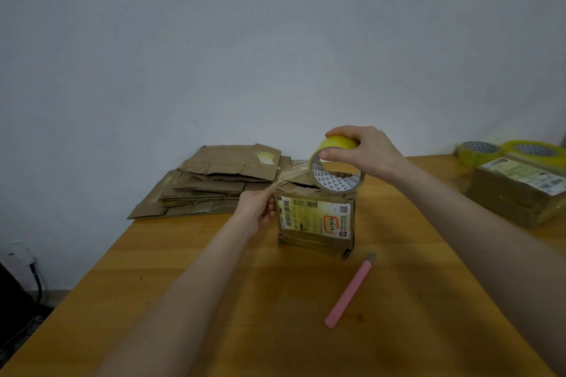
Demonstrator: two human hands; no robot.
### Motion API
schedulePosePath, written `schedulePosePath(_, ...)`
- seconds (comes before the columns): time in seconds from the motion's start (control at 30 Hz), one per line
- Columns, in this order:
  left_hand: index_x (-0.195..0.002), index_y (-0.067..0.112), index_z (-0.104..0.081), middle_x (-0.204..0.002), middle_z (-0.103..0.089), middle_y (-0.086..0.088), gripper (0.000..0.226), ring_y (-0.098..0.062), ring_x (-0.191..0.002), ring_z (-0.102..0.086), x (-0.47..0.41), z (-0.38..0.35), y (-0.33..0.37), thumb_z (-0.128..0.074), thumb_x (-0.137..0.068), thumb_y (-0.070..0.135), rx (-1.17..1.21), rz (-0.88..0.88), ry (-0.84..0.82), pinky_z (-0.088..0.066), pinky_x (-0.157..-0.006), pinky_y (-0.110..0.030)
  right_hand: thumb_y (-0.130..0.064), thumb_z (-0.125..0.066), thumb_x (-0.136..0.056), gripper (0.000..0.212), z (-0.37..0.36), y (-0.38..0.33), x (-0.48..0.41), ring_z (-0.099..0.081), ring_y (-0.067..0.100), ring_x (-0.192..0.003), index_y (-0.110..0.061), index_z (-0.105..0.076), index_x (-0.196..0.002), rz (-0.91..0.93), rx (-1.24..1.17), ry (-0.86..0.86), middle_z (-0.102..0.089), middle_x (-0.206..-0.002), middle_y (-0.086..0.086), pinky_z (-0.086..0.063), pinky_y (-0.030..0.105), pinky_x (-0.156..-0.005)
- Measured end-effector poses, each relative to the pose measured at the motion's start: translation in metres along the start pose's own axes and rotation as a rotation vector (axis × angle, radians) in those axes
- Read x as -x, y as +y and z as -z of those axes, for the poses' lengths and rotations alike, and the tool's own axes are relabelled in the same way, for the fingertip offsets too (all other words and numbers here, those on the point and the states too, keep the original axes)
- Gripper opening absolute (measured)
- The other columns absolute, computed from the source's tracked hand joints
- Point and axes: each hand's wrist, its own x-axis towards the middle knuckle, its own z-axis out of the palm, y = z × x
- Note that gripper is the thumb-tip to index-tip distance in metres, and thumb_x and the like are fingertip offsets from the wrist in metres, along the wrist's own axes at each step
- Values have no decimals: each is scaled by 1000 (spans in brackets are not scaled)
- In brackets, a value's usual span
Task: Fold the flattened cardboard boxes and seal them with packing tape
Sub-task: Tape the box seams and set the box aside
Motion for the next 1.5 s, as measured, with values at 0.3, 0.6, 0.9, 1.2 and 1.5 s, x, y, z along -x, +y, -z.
schedulePosePath(0.3,-136,12,-45,-122,-58,-5,63,-10,-85,-57,9,22,30,-68,-83,38,-549,-401,14,-47,-69,-20,-50,-73,-74,54,0,1,-1,-51,17,-110,-27,-61,-122,-12,2,-17,-56,-127,0,-44,27,-83)
schedulePosePath(0.6,-151,24,-16,-148,-34,-2,128,-20,-135,-34,5,-20,54,-82,-49,65,-1237,-546,-467,-33,-111,-45,-42,-77,-73,59,5,-3,1,-51,15,-111,-24,-57,-125,-47,-79,-45,-55,-121,-4,-47,33,-93)
schedulePosePath(0.9,-147,19,-27,-143,-42,2,103,-13,-130,-41,17,-6,46,-84,-65,43,-1072,-669,-347,-37,-104,-30,-28,-79,-75,27,14,12,10,-62,12,-91,-24,-64,-97,-181,-330,-160,-63,-90,-5,-51,31,-91)
schedulePosePath(1.2,-146,18,-31,-138,-39,2,99,-16,-127,-39,19,-1,43,-76,-67,56,-1315,-711,-297,-36,-107,-36,-10,-70,-79,28,13,1,12,-55,-7,-57,-23,-68,-104,-96,-323,-110,-61,-73,-12,-46,13,-60)
schedulePosePath(1.5,-145,17,-33,-134,-42,2,96,-15,-123,-41,24,-8,48,-76,-68,56,-1367,-727,-293,-38,-104,-35,-11,-69,-79,22,40,-2,11,-51,5,-65,-23,-70,-96,-57,-203,-125,-61,-75,-8,-40,18,-61)
